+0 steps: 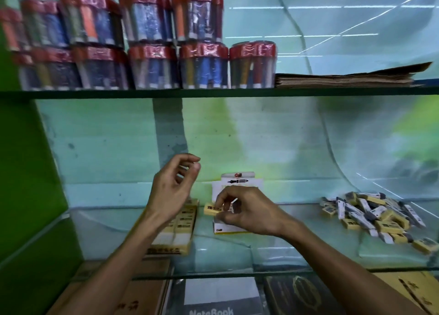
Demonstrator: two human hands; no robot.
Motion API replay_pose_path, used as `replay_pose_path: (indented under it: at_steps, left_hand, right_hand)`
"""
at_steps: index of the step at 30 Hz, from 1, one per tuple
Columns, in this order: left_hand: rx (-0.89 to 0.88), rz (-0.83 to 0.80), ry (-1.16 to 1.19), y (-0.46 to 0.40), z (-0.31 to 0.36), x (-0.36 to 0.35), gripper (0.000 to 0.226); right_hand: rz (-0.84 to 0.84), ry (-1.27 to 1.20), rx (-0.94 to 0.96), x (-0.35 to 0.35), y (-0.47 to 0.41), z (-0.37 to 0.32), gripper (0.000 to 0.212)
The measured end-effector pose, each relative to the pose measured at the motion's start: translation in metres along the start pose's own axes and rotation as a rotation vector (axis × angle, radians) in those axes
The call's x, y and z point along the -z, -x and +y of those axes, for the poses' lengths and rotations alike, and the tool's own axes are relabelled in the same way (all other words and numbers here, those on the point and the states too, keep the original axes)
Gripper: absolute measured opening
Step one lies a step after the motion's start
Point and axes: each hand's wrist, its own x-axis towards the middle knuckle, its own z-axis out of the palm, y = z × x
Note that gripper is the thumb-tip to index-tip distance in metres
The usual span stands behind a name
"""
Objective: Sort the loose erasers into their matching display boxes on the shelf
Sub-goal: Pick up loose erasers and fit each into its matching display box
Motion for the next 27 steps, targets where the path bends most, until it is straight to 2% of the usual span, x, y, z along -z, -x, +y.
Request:
replay_pose_path:
  at_steps: [6, 11, 23, 27]
  left_hand:
    - [0.053, 0.054, 0.000, 0.003, -0.006, 0.034, 0.007]
    - [0.083, 0.063, -0.007, 0.006, -0.012, 0.052, 0.007]
    - [0.103, 0.063, -0.017, 0.009, -0.017, 0.064, 0.008]
    - [0.097, 0.041, -0.015, 0.009, -0.016, 0.055, 0.008]
  right_hand:
    - [-0.233, 0.095, 0.060, -0.043, -0.031, -0.030, 0.015]
    - [-0.339, 0.193, 0.087, -0.065, -0.048, -0.042, 0.017]
    - [-0.380, 0.247, 0.079, -0.080, -0.063, -0.038, 0.019]
    - [-0.313, 0.214, 0.086, -0.061, -0.055, -0.030, 0.018]
